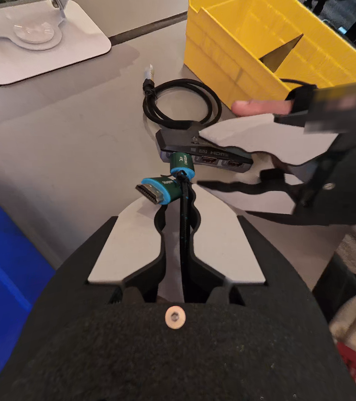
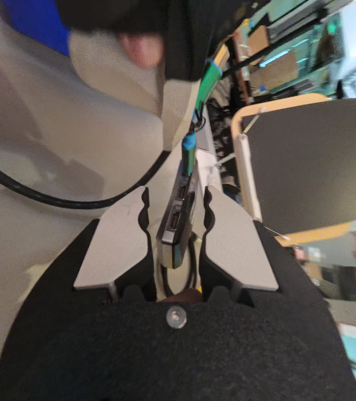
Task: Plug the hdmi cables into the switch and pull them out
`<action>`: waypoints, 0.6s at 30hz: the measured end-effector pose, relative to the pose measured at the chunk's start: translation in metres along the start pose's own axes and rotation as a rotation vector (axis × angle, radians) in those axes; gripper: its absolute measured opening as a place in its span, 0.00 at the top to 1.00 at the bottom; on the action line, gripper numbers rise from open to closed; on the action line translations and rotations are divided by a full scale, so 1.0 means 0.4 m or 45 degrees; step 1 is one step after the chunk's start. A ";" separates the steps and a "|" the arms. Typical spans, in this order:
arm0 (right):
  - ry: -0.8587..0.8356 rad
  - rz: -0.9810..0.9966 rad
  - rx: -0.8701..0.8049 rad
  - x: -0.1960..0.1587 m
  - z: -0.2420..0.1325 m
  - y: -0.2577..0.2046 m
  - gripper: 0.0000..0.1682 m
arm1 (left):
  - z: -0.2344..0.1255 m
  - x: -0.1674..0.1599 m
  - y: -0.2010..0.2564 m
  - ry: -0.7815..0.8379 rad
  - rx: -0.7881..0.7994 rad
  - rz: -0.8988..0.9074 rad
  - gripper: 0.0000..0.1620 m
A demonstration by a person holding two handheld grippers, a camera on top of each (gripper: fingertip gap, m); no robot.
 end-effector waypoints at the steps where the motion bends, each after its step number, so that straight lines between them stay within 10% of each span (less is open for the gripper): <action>1: -0.002 -0.024 -0.090 -0.010 0.007 0.004 0.74 | -0.002 -0.002 0.003 -0.004 -0.029 -0.014 0.89; 10: 0.098 -0.037 -0.223 -0.025 0.006 -0.011 0.87 | -0.006 -0.021 0.023 -0.002 -0.037 0.380 0.86; 13: 0.129 -0.063 -0.213 -0.011 -0.007 -0.007 0.87 | -0.003 -0.009 0.026 0.015 0.087 0.541 0.68; 18: 0.087 -0.066 -0.171 -0.006 -0.005 -0.020 0.87 | 0.012 0.000 0.027 0.054 -0.015 0.428 0.82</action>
Point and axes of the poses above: each gripper's, where its closed fingertips meet, z out along the fingers, x out of its top, y = z × x across the jaws, the point moved 5 cm from there along -z, back along the fingers, and after that the axes turned 8 degrees about -x, right-handed, at the moved point
